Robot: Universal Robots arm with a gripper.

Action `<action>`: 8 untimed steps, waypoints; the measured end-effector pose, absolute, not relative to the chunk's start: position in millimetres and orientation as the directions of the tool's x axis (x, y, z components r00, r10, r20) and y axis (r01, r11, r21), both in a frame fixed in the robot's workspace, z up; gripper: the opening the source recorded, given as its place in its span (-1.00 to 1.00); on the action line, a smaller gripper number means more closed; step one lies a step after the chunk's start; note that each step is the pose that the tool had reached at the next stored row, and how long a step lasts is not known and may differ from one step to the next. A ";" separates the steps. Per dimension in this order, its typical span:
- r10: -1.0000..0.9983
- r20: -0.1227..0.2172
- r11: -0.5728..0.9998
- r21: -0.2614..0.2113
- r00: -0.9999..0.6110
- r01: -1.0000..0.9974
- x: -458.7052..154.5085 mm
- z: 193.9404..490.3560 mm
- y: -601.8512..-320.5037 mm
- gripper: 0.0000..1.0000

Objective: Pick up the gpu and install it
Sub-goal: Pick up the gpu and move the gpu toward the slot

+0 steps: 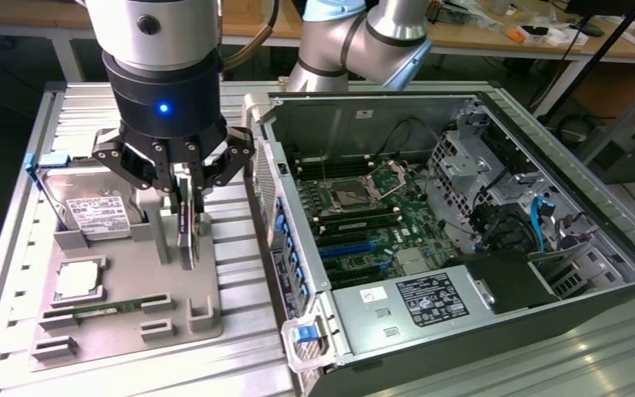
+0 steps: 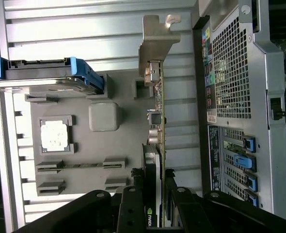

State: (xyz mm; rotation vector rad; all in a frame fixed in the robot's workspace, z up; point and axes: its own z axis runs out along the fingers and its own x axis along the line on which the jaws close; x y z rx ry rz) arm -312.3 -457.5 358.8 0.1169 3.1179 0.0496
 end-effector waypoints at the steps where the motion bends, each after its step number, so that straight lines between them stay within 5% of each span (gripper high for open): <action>1: 0.075 -0.020 0.997 0.032 -0.997 0.075 -312.4 358.9 -457.5 -0.46; 8: 0.075 -0.020 0.997 0.032 -0.997 0.074 -312.3 358.9 -457.5 -0.46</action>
